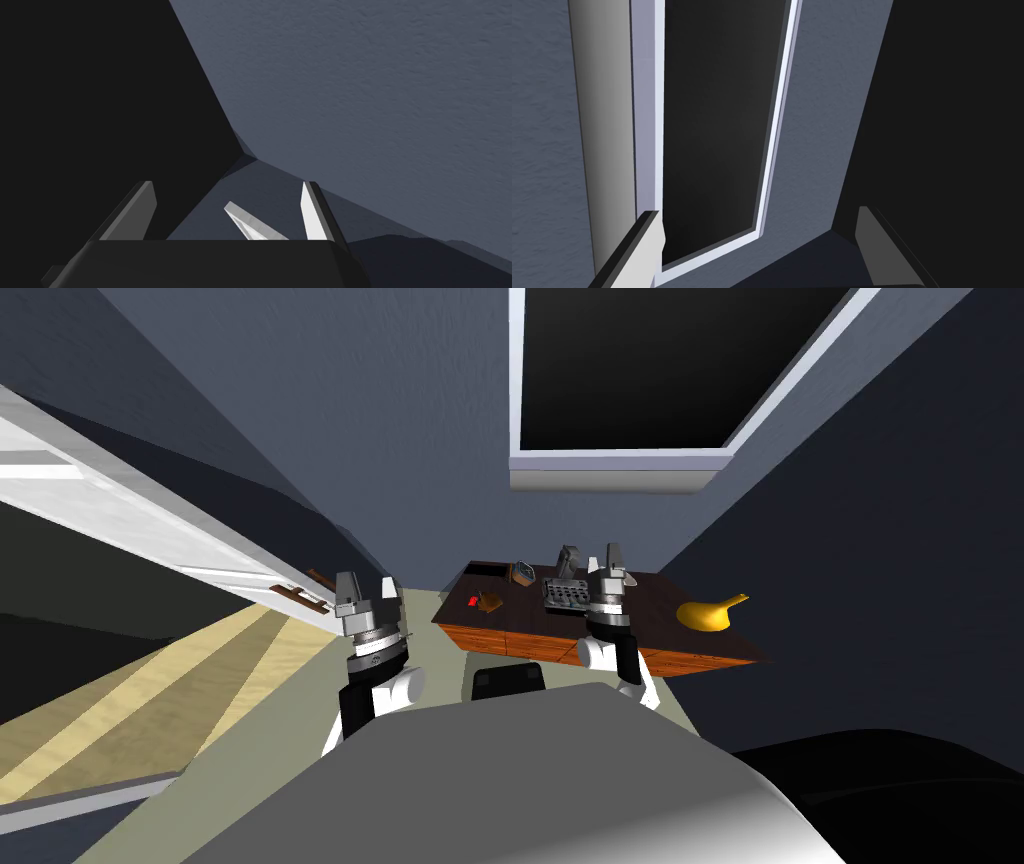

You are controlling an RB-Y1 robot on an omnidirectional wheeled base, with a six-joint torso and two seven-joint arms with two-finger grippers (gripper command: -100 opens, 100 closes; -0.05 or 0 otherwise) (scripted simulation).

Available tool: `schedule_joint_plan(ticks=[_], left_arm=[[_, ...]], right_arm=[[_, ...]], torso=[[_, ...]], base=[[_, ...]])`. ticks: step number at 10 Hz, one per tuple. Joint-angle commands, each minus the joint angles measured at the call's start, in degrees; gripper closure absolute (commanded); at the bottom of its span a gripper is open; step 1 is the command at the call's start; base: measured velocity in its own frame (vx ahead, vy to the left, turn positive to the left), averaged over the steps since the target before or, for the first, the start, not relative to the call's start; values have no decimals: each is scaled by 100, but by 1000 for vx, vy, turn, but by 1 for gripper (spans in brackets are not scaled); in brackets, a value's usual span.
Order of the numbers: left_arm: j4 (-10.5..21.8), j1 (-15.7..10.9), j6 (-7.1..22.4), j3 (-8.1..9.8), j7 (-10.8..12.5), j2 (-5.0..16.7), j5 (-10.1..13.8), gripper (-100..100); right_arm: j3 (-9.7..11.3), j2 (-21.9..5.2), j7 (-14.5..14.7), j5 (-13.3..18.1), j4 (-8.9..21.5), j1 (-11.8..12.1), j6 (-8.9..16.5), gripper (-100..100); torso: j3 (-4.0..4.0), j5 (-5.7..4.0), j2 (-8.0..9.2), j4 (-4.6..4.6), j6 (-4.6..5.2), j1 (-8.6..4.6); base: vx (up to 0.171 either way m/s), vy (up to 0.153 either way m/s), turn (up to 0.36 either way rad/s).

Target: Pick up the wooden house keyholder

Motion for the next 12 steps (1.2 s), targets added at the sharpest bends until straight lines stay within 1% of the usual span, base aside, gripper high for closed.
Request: schedule_joint_plan(ticks=[1, 3, 6, 7, 8, 9, 10, 11, 12], left_arm=[[166, -110, 69, 11, -5, 89, 43, -100], [414, -274, 181, 24, -12, 194, 104, -100], [929, -638, 449, 43, -23, 369, 226, -100], [977, -638, 449, 43, -23, 369, 226, -100], [1214, -786, 567, 48, -27, 427, 272, -100], [1377, -946, 699, 52, -31, 484, 319, -100], [1474, -946, 699, 52, -31, 484, 319, -100], [1704, -1117, 845, 54, -35, 538, 368, -100], [1755, -1117, 845, 54, -35, 538, 368, -100]], right_arm=[[0, 0, 0, 0, 0, 0, 0, 0], [-1, -1, 0, 0, 0, 0, 0, 0], [-1, -1, 0, 0, 0, 0, 0, 0], [-1, -1, 0, 0, 0, 0, 0, 0], [-1, -1, 0, 0, 0, 0, 0, 0], [0, -1, 0, 0, 0, 0, 0, 0], [-1, -1, 0, 0, 0, 0, 0, 0], [-1, -1, 0, 0, 0, 1, 0, 0], [-1, -1, 0, 0, 0, 0, 0, 0]], torso=[[0, 0, 0, 0, 0, 0], [-5, 6, -9, -2, 1, 28], [-3, 7, -6, -1, 2, 32], [-6, 8, -10, -2, 1, 33], [-5, 7, -8, -2, -1, 26], [-3, 6, -5, -1, 1, 25], [-4, 8, -7, -2, 2, 35], [-5, 8, -9, -2, -2, 31], [-5, 7, -8, -2, 0, 29]], base=[[8, 37, -91], [21, 84, -119], [9, 80, -139], [9, 59, -56], [-2, 59, -114], [4, 96, -186], [16, 80, -60], [9, 70, -118], [0, 55, -56]])
